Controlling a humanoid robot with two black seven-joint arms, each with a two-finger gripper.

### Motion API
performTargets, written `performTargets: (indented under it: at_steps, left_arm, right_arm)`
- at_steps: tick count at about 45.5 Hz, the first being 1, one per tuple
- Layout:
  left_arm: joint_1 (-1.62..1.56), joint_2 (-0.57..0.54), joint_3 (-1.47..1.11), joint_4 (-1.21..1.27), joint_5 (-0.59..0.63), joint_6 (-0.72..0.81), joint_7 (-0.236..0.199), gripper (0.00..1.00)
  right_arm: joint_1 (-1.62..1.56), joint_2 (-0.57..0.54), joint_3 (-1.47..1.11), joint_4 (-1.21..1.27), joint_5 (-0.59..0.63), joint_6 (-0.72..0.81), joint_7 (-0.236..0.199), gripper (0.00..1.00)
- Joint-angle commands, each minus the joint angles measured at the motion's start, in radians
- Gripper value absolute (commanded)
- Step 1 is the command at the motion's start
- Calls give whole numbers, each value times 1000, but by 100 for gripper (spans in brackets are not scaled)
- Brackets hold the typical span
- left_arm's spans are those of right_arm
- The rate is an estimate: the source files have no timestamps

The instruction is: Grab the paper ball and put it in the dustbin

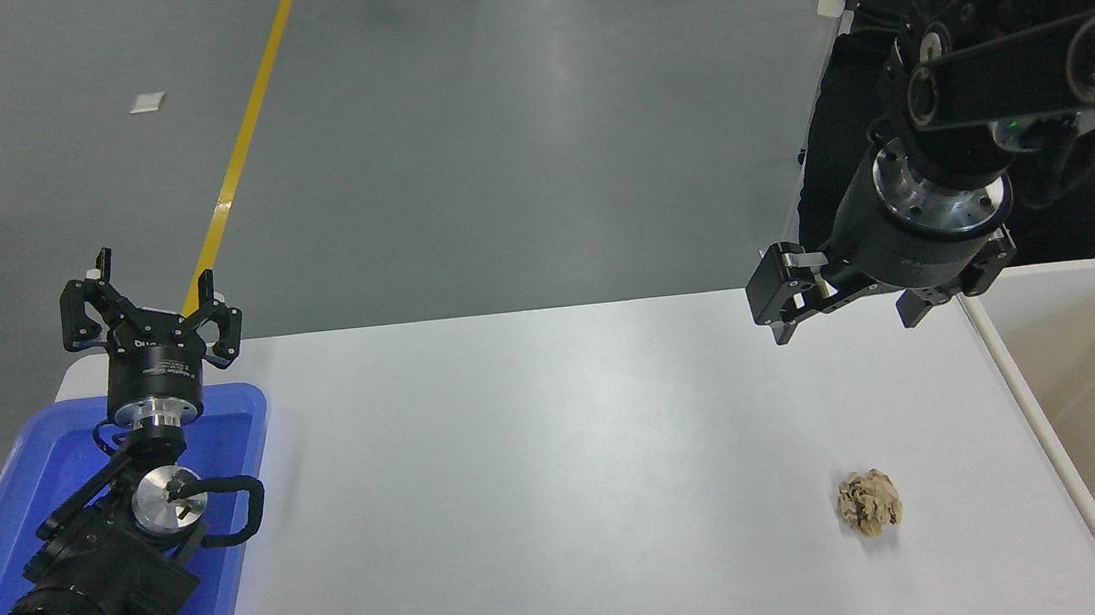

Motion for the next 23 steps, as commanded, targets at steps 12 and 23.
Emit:
performTargets:
  at_steps: [12,23]
  left_arm:
    - [0,0,1,0,0,0,0,99]
    - [0,0,1,0,0,0,0,99]
  right_arm:
    - [-183,-54,-4,-8,-56,-228,1,100]
    - [-390,-112,3,-34,-197,-415,3,100]
